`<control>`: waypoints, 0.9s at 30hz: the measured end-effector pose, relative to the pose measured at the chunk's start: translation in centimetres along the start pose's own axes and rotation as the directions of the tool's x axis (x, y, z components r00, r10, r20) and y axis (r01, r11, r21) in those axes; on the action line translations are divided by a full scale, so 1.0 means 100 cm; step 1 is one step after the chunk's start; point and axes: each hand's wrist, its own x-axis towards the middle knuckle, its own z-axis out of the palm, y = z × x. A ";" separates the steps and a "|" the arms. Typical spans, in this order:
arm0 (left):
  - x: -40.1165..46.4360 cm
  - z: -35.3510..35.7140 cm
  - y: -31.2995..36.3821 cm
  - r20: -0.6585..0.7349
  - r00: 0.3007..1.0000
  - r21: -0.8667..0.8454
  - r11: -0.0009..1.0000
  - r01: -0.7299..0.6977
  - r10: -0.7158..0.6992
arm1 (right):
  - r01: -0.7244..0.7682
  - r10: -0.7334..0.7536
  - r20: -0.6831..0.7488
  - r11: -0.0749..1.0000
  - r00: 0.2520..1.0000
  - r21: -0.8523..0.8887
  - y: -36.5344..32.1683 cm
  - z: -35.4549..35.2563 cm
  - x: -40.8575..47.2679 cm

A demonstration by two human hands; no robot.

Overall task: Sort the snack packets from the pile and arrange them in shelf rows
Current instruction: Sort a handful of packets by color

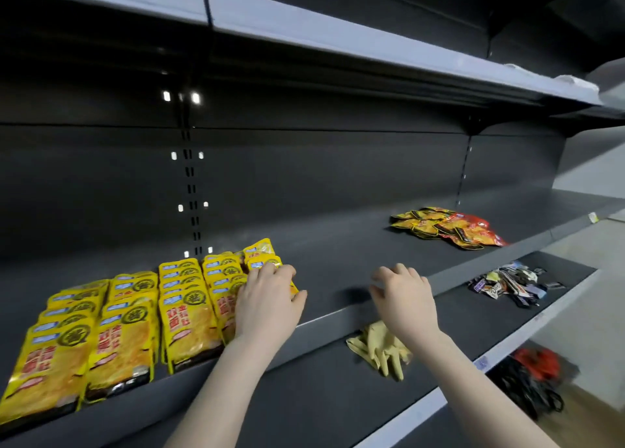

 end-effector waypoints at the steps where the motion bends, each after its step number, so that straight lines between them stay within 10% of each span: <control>1: 0.014 0.014 0.013 -0.008 1.000 -0.011 1.000 0.019 -0.019 | 0.017 -0.017 -0.004 1.000 1.000 -0.004 0.015 0.010 0.012; 27: 0.204 0.188 0.290 -0.021 0.922 0.124 0.914 0.386 -0.386 | 0.185 -0.188 0.074 0.982 0.979 0.038 0.363 0.116 0.261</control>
